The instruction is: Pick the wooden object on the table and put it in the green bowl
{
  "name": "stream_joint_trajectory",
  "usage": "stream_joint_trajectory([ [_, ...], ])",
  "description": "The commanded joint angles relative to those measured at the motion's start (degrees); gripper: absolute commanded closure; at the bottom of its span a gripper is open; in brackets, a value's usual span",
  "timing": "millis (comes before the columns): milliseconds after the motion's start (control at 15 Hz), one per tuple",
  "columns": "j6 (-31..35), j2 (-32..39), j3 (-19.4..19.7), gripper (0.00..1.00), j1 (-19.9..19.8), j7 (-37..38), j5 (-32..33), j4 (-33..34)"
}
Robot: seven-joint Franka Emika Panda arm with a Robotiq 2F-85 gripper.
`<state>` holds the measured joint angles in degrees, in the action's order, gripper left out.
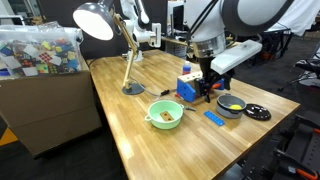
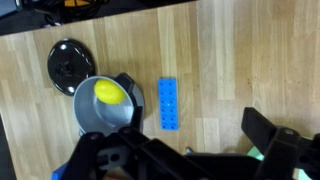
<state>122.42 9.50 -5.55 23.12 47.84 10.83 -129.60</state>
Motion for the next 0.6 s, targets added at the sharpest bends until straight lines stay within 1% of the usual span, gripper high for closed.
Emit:
stream_joint_trajectory([
  [0,5.96,-8.53,-2.26,0.00,-4.30,-0.51,-5.39,-11.07],
  [67,2.07,-4.33,-2.73,0.00,-4.05,0.11,-2.64,-5.99],
  [200,3.93,-7.33,-3.16,0.00,-5.18,-0.01,-3.83,-9.79],
  [533,4.45,-7.93,-3.52,0.00,-5.32,-0.02,-4.20,-10.27],
])
